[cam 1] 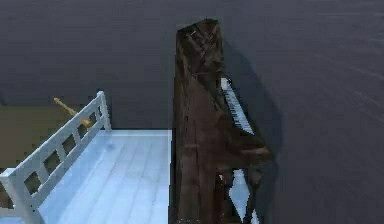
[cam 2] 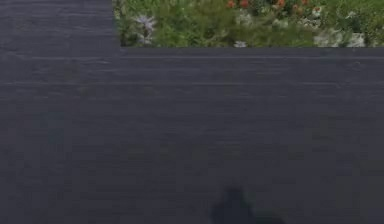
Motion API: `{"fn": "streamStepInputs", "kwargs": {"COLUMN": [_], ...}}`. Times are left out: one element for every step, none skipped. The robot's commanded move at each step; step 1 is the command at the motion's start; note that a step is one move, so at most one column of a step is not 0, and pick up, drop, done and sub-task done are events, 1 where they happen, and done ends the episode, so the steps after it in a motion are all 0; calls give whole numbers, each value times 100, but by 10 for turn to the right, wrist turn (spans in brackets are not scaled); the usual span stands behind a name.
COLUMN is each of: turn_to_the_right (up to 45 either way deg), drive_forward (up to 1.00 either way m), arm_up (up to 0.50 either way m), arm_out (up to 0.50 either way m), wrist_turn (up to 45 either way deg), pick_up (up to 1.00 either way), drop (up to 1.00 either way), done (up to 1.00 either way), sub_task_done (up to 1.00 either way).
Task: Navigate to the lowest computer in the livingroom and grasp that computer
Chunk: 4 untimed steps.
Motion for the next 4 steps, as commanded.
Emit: {"fn": "streamStepInputs", "kwargs": {"turn_to_the_right": [-240, -30, 0, -450], "drive_forward": [0, 0, 15, 0], "arm_up": [0, 0, 0, 0], "arm_out": [0, 0, 0, 0], "wrist_turn": [0, 0, 0, 0], "pick_up": [0, 0, 0, 0], "drop": [0, 0, 0, 0], "done": [0, 0, 0, 0], "sub_task_done": [0, 0, 0, 0]}}
